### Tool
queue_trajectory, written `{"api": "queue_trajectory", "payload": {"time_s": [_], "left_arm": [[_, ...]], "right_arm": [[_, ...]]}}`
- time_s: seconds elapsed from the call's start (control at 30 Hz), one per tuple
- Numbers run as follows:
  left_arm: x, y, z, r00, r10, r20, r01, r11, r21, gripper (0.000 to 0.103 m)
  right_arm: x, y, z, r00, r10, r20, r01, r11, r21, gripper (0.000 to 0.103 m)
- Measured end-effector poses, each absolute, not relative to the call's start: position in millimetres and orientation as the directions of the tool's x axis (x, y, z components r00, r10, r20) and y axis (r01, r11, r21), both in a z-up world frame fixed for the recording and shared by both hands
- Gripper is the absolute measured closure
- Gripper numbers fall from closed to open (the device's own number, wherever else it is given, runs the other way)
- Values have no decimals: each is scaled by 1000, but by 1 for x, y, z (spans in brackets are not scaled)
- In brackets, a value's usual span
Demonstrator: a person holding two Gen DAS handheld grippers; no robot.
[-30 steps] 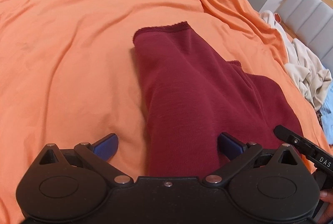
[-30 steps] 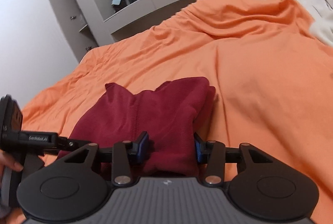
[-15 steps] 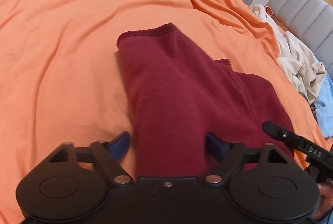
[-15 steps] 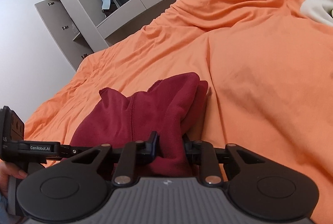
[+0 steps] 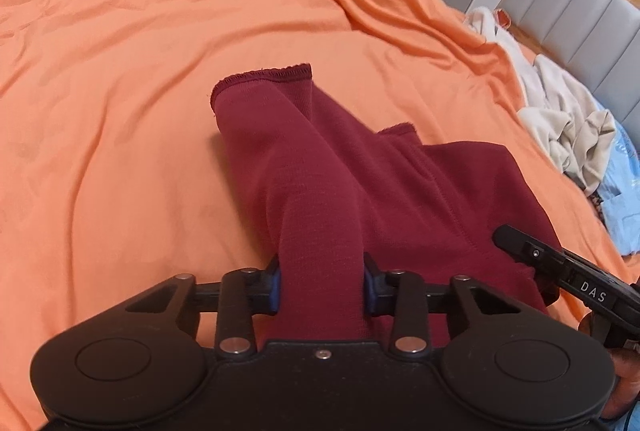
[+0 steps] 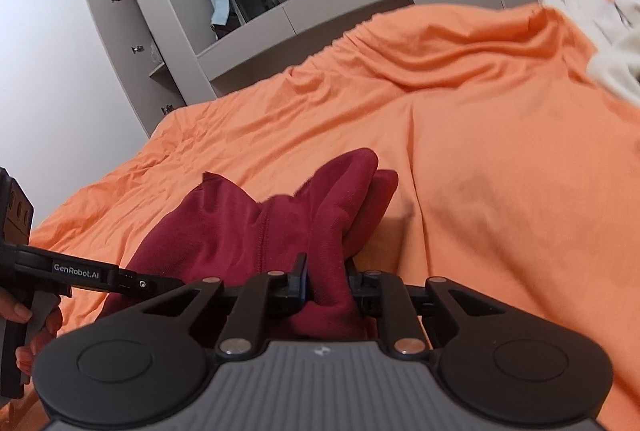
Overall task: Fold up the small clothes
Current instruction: 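Open both tools and lift them away from the folded top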
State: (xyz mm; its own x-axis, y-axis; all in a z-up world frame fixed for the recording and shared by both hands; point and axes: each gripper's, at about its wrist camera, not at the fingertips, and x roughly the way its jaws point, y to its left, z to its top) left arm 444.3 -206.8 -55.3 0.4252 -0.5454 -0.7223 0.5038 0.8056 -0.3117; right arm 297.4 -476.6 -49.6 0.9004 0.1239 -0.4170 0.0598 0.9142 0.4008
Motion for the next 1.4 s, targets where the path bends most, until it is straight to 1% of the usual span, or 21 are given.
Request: {"api": "queue_trajectory", "payload": {"time_s": [0.2,0.3,0.37,0.43,0.5,0.63,0.73,0.83,0.87,0.93,0.97,1.0,1.03,1.07,1.13,1.17,1.2,1.23,1.3,1.37,1.4], "left_arm": [[435,-215,-35,460,-593,-661,517,784,-344,70],[427,-227,-23,468,-642,-607,535,753,-383,70],[422,-238,-17,477,-664,-576,547,737,-396,70],[421,-252,-16,473,-680,-561,553,724,-411,70],[422,-265,-20,453,-689,-565,551,715,-430,70],[426,-287,-43,392,-687,-612,533,712,-457,70],[423,-295,-61,393,-646,-654,517,744,-424,68],[422,-295,-66,403,-626,-668,512,759,-402,65],[422,-294,-65,405,-618,-674,509,765,-396,61],[422,-296,-62,409,-595,-691,504,779,-373,56],[421,-296,-60,418,-579,-700,501,790,-354,48],[419,-298,-57,430,-561,-707,498,801,-333,39],[417,-299,-54,447,-543,-711,493,813,-311,34],[415,-298,-50,465,-525,-712,487,824,-289,26],[410,-295,-40,495,-504,-707,476,839,-265,22],[406,-293,-34,506,-496,-706,470,844,-257,19],[402,-290,-28,517,-488,-703,465,850,-248,14],[396,-286,-21,533,-479,-697,463,855,-234,12],[380,-278,-6,576,-461,-675,464,864,-194,3],[361,-271,10,615,-446,-650,470,869,-151,1],[351,-267,17,630,-441,-639,472,871,-135,1]], "right_arm": [[282,-472,-20,938,58,-341,47,955,292,87],[269,-478,-3,956,1,-295,71,970,232,87],[261,-487,5,960,-32,-278,96,971,221,87],[257,-499,7,953,-60,-297,131,965,226,87],[256,-511,4,938,-86,-336,170,958,230,87],[260,-528,-16,886,-118,-449,242,942,231,86],[266,-533,-33,854,-126,-504,274,933,232,85],[268,-529,-37,841,-146,-521,285,938,199,80],[268,-527,-37,840,-152,-522,288,938,191,78],[267,-528,-37,834,-167,-526,303,935,184,69],[265,-529,-37,832,-172,-528,310,932,185,63],[263,-530,-36,829,-177,-531,319,929,189,60],[263,-532,-35,826,-180,-534,327,925,193,58],[261,-533,-34,822,-187,-537,338,920,197,52],[257,-536,-28,821,-203,-534,357,912,202,44],[255,-536,-23,821,-210,-531,364,909,203,38],[250,-535,-18,826,-211,-523,363,909,206,33],[243,-532,-11,835,-213,-507,360,909,210,31],[228,-525,2,850,-212,-482,349,912,216,21],[211,-515,16,863,-209,-460,335,918,212,15],[203,-511,23,867,-208,-453,329,921,207,14]]}}
